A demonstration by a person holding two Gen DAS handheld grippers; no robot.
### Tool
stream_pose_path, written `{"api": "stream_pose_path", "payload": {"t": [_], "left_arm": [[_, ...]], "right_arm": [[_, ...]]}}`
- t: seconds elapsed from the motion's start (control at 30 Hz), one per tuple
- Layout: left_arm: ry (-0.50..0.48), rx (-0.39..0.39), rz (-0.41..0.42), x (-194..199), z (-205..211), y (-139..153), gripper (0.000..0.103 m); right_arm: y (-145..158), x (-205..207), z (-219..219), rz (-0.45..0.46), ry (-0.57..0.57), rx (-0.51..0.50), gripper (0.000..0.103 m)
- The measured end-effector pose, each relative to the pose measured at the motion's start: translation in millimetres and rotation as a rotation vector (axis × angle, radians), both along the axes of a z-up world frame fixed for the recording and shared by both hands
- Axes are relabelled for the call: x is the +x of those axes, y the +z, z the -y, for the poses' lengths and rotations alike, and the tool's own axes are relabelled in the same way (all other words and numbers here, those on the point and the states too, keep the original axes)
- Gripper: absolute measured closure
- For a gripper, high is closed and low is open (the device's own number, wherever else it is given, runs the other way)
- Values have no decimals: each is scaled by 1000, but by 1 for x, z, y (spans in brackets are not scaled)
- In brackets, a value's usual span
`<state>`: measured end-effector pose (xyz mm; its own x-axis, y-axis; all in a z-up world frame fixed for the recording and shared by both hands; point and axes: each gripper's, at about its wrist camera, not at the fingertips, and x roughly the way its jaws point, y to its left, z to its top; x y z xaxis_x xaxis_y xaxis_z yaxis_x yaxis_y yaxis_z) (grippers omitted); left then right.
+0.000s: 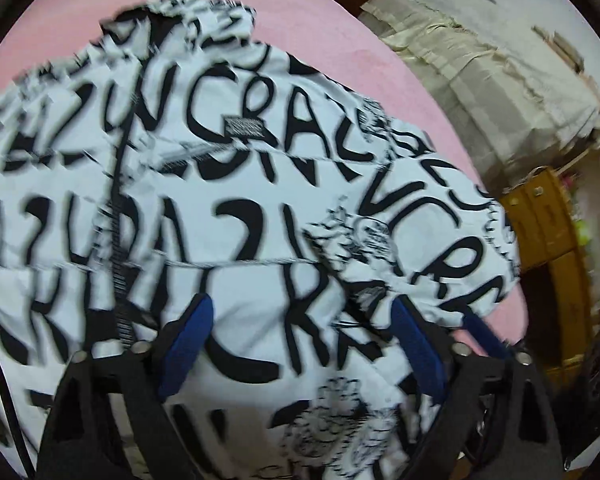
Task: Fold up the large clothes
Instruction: 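Carry the held sleeve across the jacket body with the right tool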
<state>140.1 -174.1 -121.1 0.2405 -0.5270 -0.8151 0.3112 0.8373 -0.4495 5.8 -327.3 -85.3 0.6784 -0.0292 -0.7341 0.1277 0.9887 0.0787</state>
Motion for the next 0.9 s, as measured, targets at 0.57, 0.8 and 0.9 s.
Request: {"api": "stream_pose_path", "payload": {"t": [0.57,0.8,0.9], "left_arm": [[-13,-282,-306,0,51,-52,25],[-27,-384,-318,12,79,-47,27],[-32,-376,-335,13,91,-55,49]], "right_arm": [[-4,-37,34,-6,-110,206,56],[-10,-39,41,-17,-124,244,56],[-11,-42,45,-19,-134,253,56]]}}
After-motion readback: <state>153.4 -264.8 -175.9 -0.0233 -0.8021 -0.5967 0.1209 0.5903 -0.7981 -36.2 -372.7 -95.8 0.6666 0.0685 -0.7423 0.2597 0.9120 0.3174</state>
